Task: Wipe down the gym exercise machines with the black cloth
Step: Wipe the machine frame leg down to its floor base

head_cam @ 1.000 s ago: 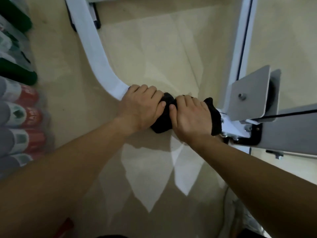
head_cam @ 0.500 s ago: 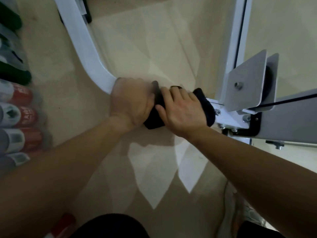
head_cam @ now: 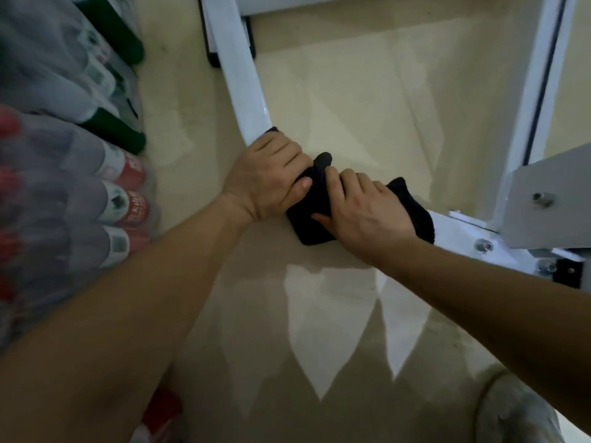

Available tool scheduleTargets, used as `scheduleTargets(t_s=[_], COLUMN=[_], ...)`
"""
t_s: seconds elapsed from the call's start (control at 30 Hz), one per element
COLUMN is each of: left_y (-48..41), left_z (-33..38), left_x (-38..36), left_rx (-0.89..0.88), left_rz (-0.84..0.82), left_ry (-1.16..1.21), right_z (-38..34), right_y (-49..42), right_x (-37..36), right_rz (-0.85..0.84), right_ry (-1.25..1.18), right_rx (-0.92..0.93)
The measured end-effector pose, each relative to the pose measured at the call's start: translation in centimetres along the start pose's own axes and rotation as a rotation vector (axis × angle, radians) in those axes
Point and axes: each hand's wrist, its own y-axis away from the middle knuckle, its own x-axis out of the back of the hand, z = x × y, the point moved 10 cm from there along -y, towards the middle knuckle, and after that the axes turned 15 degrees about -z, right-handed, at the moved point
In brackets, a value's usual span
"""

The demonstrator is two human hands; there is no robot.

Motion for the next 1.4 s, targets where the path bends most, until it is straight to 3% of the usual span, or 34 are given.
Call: scheduleTargets(t_s=[0.2, 0.33, 0.47, 0.67, 0.83, 1.0, 1.13, 1.3, 1.4], left_y=[-0.6, 0.0, 2.0, 3.3, 1.4, -1.6, -3.0, 0.0, 3.6], left_z=[-8.5, -8.9, -4.8, -4.3, -11.0, -17.1, -19.9, -15.1, -8.3], left_x=[-0.9, -1.1, -1.5, -2.6, -3.4, -3.5, -3.0, -3.0, -2.9], left_rx=[0.070, 0.252, 0.449, 0.774, 0.778, 0.802, 0.817, 0.840, 0.800], left_rz=[-0.151, -0.161, -0.019, 0.187, 0.173, 0.098, 0.102, 0.179, 0.238], left_ry=[-0.005, 0.135, 0.357, 0.837, 1.028, 1.030, 1.039, 1.109, 1.034], right_z=[-4.2, -3.7, -1.6, -0.9, -2.9, -1.7, -1.2, -2.1, -3.1], right_y=[-6.0, -6.5, -3.2, -3.7, -10.2, -16.2, -19.3, -15.7, -10.0], right_x=[3.1, 3.3, 2.7, 2.6, 4.2, 5.3, 6.8, 5.0, 2.8], right_rz=[0.048, 0.017, -0.006, -0.041, -0.014, -0.028, 0.008, -0.072, -0.200], right_ry=[-0.088, -0.209, -0.296, -0.379, -0.524, -0.829, -0.905, -0.890, -0.666], right_rx=[-0.062, -0.074, 0.006, -0.059, -0.025, -0.118, -0.127, -0.030, 0.076])
